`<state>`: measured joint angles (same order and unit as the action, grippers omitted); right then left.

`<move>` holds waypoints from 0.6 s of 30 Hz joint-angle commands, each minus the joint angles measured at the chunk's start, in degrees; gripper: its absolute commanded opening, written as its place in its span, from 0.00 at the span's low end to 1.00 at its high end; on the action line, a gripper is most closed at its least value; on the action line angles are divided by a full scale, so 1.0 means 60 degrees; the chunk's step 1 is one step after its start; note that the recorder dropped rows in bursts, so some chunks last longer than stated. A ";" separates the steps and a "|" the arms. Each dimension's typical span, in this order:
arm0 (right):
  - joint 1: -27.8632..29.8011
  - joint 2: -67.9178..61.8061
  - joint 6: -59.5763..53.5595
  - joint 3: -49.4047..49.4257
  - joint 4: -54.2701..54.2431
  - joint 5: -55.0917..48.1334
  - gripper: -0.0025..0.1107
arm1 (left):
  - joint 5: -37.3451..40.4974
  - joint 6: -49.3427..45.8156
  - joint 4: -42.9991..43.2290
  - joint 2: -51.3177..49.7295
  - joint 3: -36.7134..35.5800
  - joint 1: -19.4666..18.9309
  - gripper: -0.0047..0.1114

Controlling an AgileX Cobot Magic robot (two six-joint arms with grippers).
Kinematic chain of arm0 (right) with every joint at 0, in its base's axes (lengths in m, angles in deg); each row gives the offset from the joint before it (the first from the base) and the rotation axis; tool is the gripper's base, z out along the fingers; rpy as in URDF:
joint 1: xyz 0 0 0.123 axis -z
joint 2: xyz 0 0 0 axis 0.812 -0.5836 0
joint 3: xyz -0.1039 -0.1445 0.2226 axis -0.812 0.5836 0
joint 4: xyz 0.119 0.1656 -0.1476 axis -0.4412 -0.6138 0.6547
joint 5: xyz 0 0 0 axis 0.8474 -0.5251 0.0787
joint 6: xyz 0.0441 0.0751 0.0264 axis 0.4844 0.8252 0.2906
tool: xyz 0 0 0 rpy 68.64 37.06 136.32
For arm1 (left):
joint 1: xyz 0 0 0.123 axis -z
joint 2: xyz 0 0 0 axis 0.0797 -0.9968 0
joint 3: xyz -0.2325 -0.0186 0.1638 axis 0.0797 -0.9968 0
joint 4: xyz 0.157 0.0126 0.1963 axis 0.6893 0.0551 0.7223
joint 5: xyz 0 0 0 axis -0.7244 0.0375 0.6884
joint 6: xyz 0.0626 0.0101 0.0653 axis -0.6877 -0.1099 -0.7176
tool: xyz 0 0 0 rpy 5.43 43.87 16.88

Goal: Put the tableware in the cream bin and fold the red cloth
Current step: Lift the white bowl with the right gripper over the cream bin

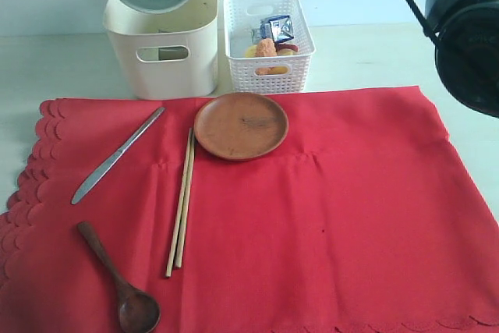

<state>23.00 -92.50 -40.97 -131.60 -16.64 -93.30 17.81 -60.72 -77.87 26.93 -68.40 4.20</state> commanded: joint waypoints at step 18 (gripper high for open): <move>-0.0105 -0.0589 0.0674 -0.0107 0.0620 0.0627 0.24 | -0.0046 -0.0026 0.0048 0.0059 -0.0024 0.0068 0.04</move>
<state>22.39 -96.16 -36.92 -131.60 -13.06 -90.79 17.81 -60.72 -77.87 26.93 -68.40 4.20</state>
